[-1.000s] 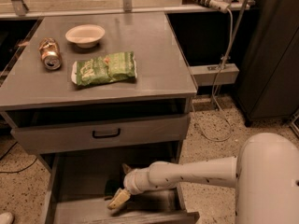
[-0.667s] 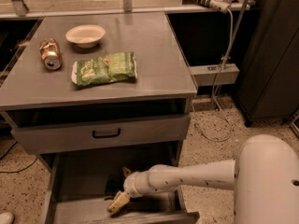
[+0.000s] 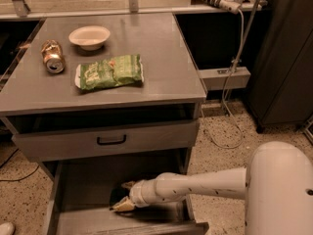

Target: Pick sponge from middle drawer and place on counter

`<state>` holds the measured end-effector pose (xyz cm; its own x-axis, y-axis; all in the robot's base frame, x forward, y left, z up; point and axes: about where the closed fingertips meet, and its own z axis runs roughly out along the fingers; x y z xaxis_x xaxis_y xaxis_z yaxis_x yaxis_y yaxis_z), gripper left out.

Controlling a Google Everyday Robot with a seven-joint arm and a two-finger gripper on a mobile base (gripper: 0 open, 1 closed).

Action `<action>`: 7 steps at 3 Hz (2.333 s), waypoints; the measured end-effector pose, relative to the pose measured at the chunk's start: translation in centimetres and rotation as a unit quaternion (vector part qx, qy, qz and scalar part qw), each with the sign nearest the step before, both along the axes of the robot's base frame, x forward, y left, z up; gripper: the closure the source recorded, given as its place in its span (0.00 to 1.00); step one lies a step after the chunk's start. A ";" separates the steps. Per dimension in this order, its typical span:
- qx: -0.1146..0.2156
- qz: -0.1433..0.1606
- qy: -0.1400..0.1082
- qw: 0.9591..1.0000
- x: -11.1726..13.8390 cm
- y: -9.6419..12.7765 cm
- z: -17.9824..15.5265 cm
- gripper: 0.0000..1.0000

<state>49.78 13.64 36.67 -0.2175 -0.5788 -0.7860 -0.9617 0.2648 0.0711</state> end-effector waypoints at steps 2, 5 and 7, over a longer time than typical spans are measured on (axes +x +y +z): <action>0.000 0.000 0.000 1.000 0.0 0.0 0.0 0.89; -0.038 -0.111 0.024 0.993 -1.5 -3.0 5.3 1.00; -0.087 -0.220 0.020 0.971 -4.5 -8.2 12.4 1.00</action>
Offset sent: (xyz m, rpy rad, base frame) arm 0.0000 0.0000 0.0000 0.0000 0.0000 0.0000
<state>45.25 5.43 49.05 -0.5030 -0.5459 -0.6700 -0.7494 0.6617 0.0235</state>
